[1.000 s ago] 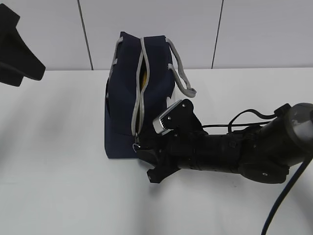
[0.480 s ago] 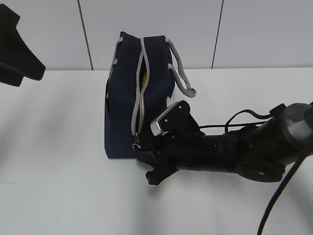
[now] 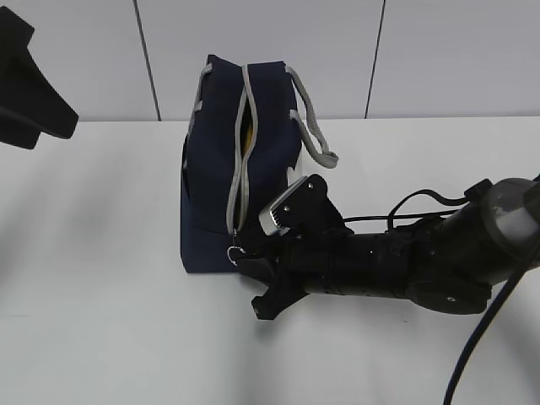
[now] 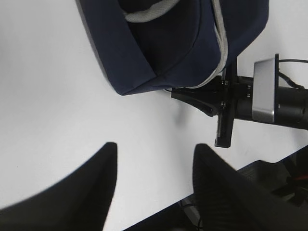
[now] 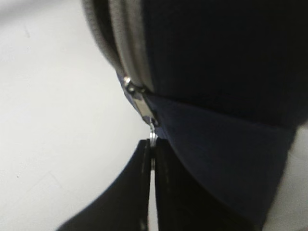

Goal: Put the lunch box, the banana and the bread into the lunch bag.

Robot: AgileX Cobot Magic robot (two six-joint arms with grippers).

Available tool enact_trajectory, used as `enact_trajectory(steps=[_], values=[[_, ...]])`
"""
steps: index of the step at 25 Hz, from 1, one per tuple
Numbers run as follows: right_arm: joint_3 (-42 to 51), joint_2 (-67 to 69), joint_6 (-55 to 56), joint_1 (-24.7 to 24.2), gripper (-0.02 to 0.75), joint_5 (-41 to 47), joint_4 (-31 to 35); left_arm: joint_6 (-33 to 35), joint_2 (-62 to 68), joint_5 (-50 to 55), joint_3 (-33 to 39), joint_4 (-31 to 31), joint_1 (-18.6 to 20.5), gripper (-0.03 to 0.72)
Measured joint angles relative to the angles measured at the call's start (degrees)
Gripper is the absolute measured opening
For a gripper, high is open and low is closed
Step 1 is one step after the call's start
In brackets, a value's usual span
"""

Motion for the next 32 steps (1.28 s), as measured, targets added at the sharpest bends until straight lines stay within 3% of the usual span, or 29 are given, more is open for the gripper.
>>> enact_trajectory(steps=[32], values=[[2.67,-9.51,2.29,0.00,-0.016,0.26,-7.09,0.00,0.00,0.00,0.00,-0.72,0.00,0.361]])
